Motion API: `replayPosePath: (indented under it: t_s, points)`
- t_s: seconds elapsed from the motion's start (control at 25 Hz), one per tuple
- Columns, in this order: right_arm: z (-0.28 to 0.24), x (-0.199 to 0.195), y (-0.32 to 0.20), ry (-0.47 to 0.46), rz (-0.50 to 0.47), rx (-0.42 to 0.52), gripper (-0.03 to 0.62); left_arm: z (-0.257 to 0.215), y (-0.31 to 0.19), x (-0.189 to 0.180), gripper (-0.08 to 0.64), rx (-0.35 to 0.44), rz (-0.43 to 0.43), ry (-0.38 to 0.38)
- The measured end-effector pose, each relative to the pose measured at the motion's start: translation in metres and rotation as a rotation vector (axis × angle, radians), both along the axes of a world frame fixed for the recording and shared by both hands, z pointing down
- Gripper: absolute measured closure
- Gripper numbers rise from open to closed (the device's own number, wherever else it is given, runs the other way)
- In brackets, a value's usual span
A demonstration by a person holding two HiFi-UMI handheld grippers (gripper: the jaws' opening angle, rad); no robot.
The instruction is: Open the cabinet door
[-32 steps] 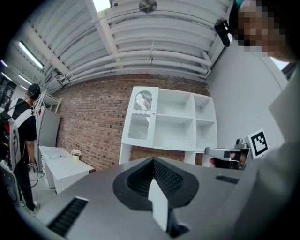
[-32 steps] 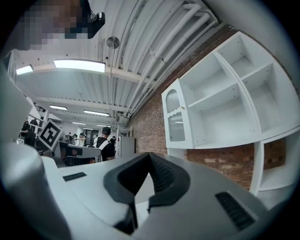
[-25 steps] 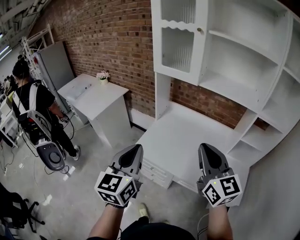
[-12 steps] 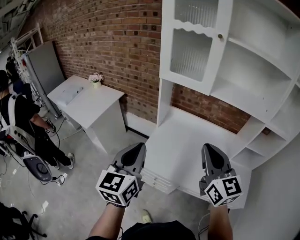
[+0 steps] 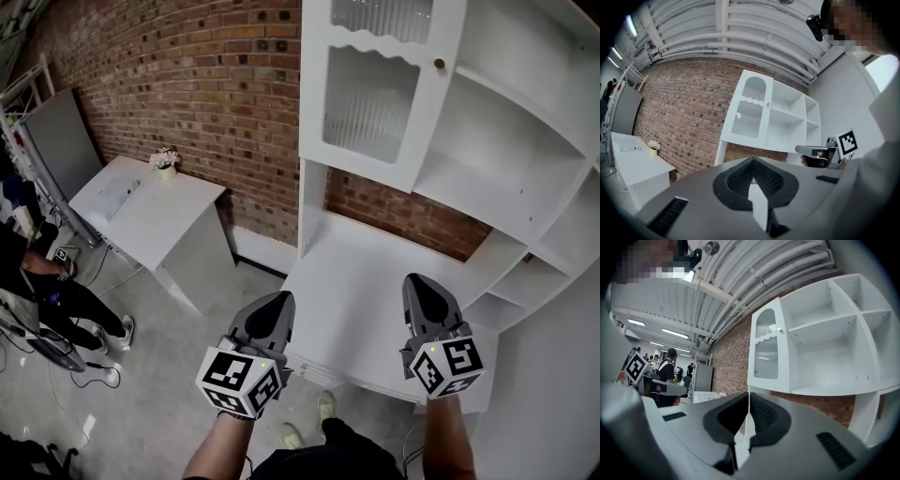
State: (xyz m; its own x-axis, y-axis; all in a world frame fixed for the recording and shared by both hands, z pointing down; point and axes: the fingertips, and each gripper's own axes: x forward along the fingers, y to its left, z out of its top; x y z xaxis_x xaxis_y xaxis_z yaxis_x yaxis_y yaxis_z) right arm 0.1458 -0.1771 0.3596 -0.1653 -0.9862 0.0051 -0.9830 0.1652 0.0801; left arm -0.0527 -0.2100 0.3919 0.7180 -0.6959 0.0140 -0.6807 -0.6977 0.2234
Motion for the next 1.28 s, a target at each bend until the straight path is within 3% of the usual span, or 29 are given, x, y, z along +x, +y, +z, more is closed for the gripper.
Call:
replayPosePath:
  t_s: [0.24, 0.4, 0.68, 0.84, 1.28]
  points:
    - [-0.002, 0.040, -0.051, 0.002, -0.021, 0.020, 0.577, 0.005, -0.019, 0.038, 0.555, 0.001, -0.005, -0.033]
    - [-0.012, 0.063, -0.090, 0.019, -0.036, 0.045, 0.494, -0.011, -0.052, 0.057, 0.555, 0.026, -0.034, -0.037]
    - [-0.016, 0.100, -0.141, 0.075, -0.036, 0.059, 0.431, -0.020, -0.079, 0.096, 0.555, 0.046, -0.064, -0.049]
    - [-0.017, 0.117, -0.173, 0.074, -0.029, 0.075, 0.371, -0.019, -0.091, 0.107, 0.555, 0.052, -0.094, -0.074]
    - [-0.027, 0.126, -0.222, 0.072, 0.033, 0.130, 0.295, -0.007, -0.102, 0.116, 0.555, 0.036, -0.153, -0.123]
